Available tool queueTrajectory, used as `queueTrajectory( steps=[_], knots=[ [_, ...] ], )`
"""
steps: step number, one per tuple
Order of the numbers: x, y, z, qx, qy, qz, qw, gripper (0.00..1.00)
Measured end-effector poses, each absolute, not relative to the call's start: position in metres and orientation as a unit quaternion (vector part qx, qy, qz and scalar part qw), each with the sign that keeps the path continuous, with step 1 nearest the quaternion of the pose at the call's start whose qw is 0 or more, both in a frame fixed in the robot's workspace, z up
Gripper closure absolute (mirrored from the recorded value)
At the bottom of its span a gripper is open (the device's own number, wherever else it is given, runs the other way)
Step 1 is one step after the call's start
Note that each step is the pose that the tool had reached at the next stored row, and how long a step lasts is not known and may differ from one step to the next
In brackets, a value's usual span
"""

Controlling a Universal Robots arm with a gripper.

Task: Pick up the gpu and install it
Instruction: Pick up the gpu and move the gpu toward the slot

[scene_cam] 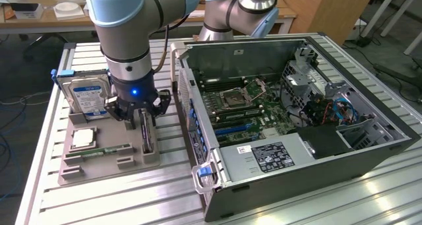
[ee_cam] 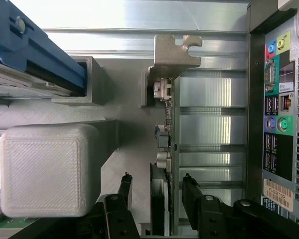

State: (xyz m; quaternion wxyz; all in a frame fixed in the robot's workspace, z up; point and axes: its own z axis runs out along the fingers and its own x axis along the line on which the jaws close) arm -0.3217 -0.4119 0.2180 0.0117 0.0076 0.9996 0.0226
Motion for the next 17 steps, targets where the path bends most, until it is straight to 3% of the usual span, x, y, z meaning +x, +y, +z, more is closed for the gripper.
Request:
queueTrajectory(
  steps=[6, 9, 17],
  knots=[
    [-0.3217, -0.4119, 0.218, 0.008, 1.0, 0.023, 0.012, 0.49],
    [-0.3217, -0.4119, 0.218, 0.008, 1.0, 0.023, 0.012, 0.62],
    [-0.3217, -0.4119, 0.218, 0.008, 1.0, 0.023, 0.012, 0.62]
  ],
)
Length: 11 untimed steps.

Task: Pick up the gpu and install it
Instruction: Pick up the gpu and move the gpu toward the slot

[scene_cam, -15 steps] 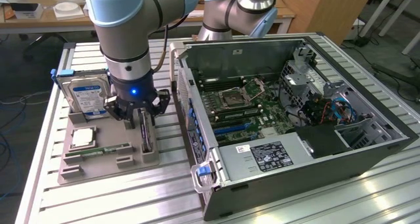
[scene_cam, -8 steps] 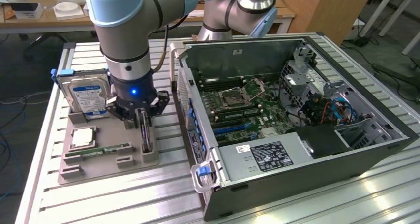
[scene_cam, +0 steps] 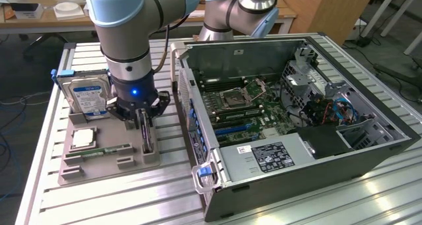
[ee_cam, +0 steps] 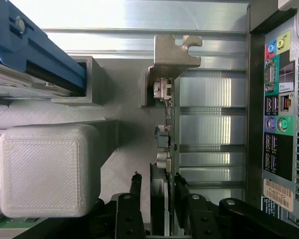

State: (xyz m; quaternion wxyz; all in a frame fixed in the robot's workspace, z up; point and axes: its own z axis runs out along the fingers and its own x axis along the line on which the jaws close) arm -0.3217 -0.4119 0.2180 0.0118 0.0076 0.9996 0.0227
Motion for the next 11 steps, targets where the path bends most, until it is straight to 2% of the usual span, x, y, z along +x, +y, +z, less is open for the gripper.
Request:
queueTrajectory(
  steps=[11],
  knots=[
    [-0.3217, -0.4127, 0.2191, 0.008, 1.0, 0.023, 0.012, 0.62]
  ],
)
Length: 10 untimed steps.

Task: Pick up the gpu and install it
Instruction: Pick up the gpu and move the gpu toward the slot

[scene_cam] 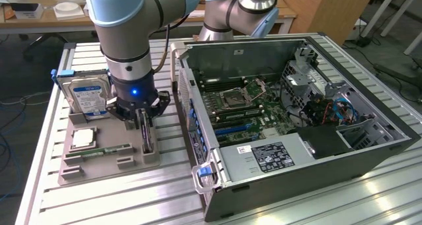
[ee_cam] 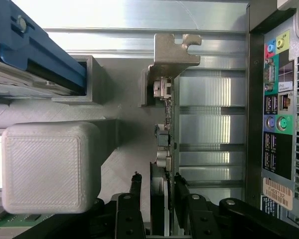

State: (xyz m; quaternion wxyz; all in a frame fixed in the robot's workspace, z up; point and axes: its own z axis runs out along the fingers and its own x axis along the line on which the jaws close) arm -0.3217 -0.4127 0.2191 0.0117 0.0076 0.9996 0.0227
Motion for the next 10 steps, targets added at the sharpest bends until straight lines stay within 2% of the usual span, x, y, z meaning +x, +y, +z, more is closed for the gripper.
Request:
queueTrajectory(
  steps=[10],
  knots=[
    [-0.3213, -0.413, 0.2208, 0.008, 1.0, 0.023, 0.011, 0.62]
  ],
)
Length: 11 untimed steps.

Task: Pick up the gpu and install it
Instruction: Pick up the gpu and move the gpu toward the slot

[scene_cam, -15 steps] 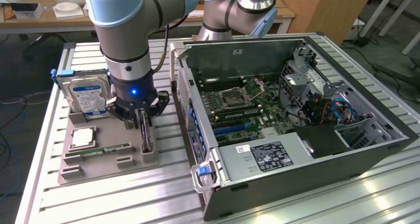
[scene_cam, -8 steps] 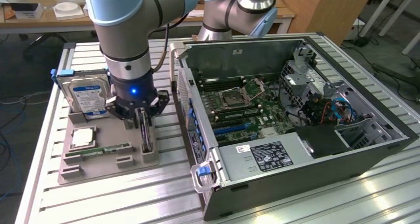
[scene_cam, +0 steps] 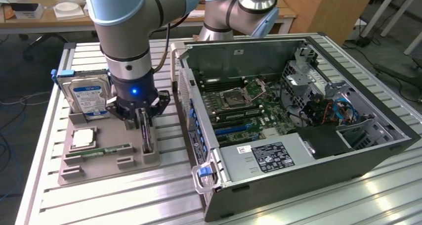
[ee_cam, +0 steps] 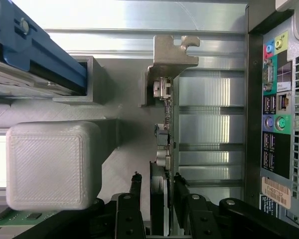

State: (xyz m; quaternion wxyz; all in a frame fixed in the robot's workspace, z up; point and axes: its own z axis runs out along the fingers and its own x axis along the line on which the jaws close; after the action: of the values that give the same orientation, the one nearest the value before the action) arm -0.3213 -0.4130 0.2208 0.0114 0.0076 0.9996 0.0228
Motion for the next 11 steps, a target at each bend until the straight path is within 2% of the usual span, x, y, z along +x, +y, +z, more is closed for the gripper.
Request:
queueTrajectory(
  steps=[11],
  knots=[
    [-0.3193, -0.4132, 0.2208, 0.008, 1.0, 0.023, 0.011, 0.63]
  ],
)
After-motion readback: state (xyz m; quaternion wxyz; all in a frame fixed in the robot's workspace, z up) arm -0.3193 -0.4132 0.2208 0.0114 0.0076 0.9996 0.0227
